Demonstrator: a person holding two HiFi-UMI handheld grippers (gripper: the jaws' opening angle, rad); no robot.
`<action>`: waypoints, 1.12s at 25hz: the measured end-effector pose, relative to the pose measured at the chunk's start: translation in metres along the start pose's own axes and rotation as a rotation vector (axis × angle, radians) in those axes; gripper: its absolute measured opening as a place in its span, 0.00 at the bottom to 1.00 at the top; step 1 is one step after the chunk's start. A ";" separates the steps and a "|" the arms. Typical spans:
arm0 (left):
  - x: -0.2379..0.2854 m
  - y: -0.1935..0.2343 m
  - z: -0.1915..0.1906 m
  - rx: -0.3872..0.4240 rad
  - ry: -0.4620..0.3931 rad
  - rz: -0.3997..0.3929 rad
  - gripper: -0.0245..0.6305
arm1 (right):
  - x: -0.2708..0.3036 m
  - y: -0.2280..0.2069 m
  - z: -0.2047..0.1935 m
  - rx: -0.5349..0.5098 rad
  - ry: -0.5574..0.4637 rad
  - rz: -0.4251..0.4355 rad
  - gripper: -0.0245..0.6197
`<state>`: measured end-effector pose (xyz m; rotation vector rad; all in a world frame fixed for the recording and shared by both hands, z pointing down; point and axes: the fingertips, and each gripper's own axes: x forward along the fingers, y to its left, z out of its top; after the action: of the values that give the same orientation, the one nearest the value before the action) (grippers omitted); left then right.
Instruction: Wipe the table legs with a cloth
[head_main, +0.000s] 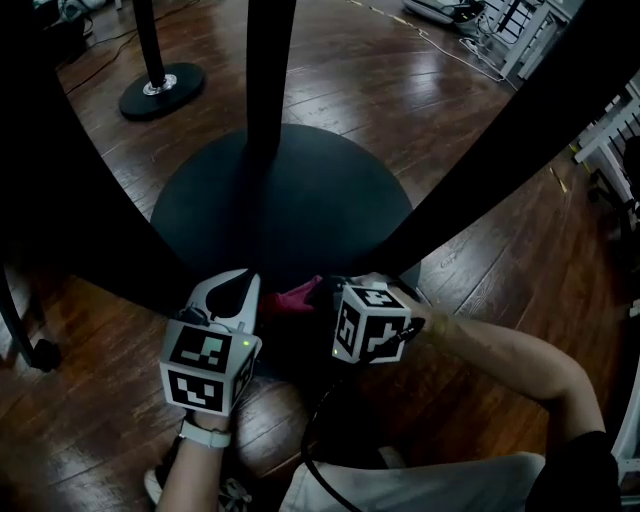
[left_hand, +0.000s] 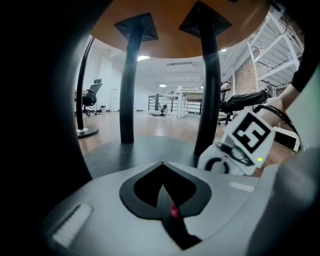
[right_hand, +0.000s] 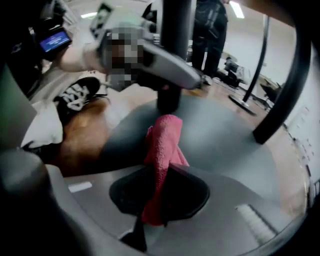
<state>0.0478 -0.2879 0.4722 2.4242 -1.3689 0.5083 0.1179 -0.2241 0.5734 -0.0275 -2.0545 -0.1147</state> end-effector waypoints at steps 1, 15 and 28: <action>0.000 -0.001 0.000 0.004 0.003 -0.001 0.03 | -0.004 0.027 -0.003 -0.051 0.004 0.053 0.10; 0.000 -0.004 0.003 0.011 -0.007 -0.003 0.03 | -0.003 -0.063 -0.029 0.262 0.152 -0.167 0.11; 0.007 -0.004 -0.006 0.004 0.004 -0.032 0.03 | -0.039 -0.280 -0.134 1.120 0.206 -0.624 0.11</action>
<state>0.0542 -0.2885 0.4808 2.4425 -1.3270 0.5080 0.2348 -0.5141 0.5812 1.2484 -1.6067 0.6263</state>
